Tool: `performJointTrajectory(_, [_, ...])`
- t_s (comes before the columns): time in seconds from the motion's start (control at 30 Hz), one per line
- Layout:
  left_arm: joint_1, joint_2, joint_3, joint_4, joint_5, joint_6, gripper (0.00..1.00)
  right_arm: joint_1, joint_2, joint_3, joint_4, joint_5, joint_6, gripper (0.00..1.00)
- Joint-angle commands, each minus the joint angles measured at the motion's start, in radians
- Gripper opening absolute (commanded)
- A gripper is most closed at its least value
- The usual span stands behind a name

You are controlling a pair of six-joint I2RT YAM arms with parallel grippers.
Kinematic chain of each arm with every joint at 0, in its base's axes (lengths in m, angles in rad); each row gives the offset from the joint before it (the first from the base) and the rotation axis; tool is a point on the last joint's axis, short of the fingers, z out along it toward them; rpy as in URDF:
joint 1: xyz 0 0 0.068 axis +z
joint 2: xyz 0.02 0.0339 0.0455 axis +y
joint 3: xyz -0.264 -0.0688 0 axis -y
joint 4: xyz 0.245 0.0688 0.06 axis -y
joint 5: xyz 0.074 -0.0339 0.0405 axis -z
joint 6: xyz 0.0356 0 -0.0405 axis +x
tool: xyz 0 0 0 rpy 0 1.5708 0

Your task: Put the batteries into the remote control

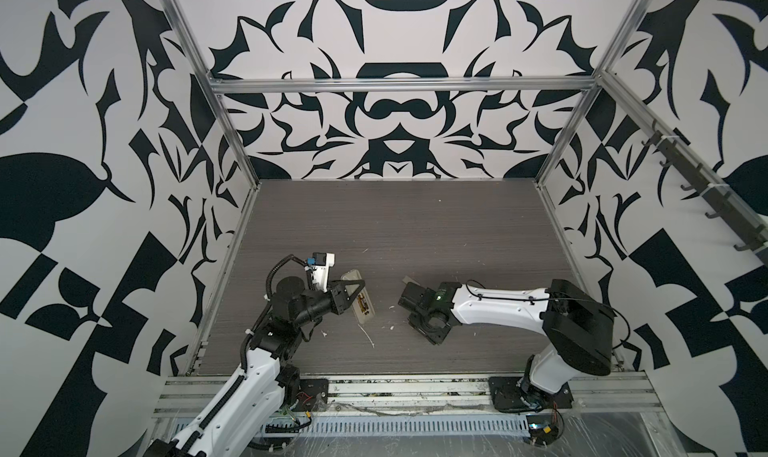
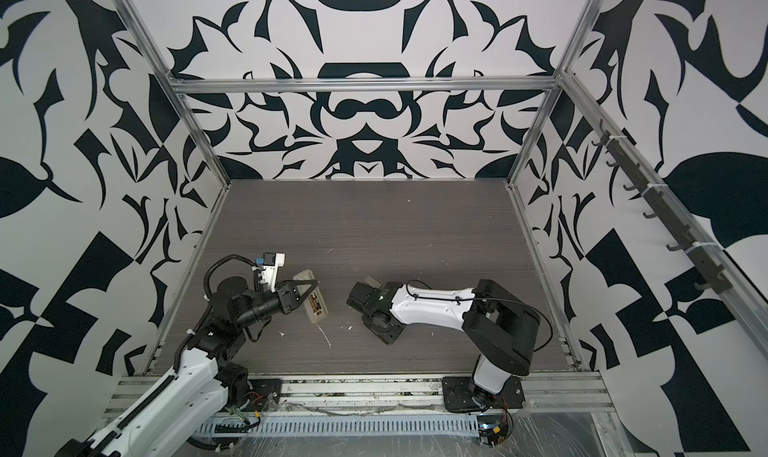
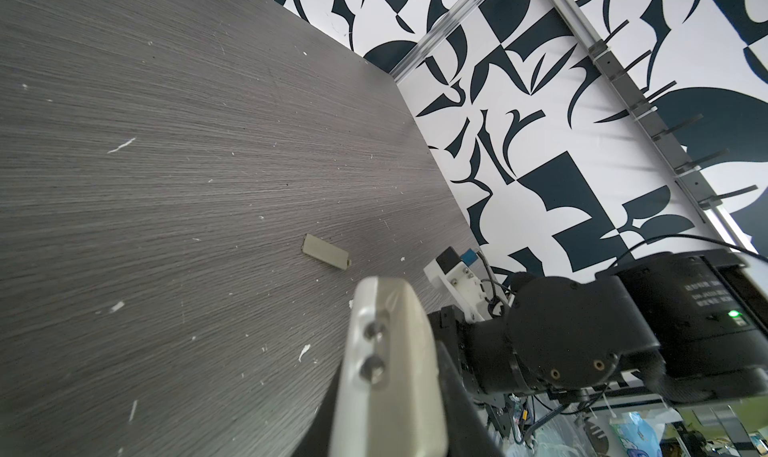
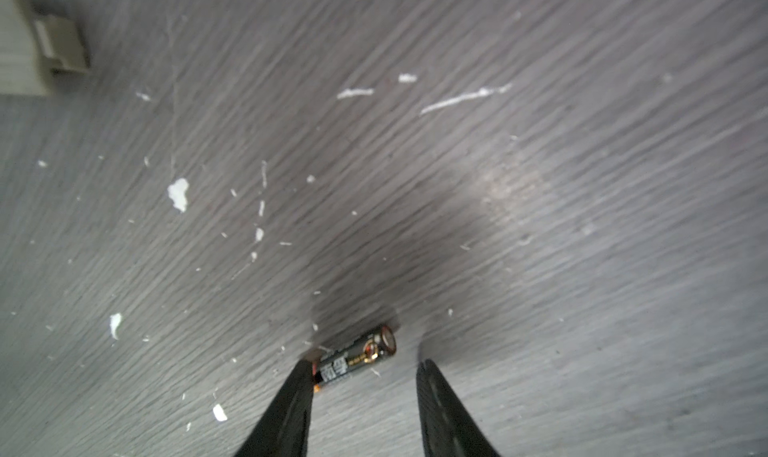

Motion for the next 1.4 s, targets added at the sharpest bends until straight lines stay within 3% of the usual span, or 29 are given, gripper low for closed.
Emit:
performJointTrajectory(0.0, [0.003,-0.017,-0.012,0.009,0.002,0.012,0.00,-0.004,0.006,0.029,-0.017,-0.003,-0.014,0.45])
performJointTrajectory(0.27, [0.003,-0.032,-0.015,0.002,-0.003,0.014,0.00,-0.004,0.026,0.018,-0.011,-0.003,-0.025,0.40])
performJointTrajectory(0.5, [0.002,-0.035,-0.015,-0.006,-0.008,0.018,0.00,-0.004,0.041,0.003,-0.013,-0.002,-0.073,0.17])
performJointTrajectory(0.7, [0.001,-0.023,-0.012,-0.004,-0.003,0.017,0.00,-0.004,0.048,0.006,-0.046,-0.003,-0.162,0.06])
performJointTrajectory(0.77, [0.001,-0.019,-0.010,-0.005,0.000,0.015,0.00,-0.006,0.057,0.007,-0.058,-0.017,-0.228,0.00])
performJointTrajectory(0.97, [0.000,0.024,-0.008,0.017,0.014,0.002,0.00,-0.016,0.153,0.118,-0.185,-0.028,-0.578,0.00])
performJointTrajectory(1.1, [-0.004,0.075,0.004,0.039,0.040,-0.010,0.00,0.006,0.155,0.207,-0.271,0.078,-0.794,0.00])
performJointTrajectory(1.37, [-0.008,0.088,0.005,0.030,0.026,-0.009,0.00,0.008,0.063,0.195,-0.225,0.081,-1.042,0.00])
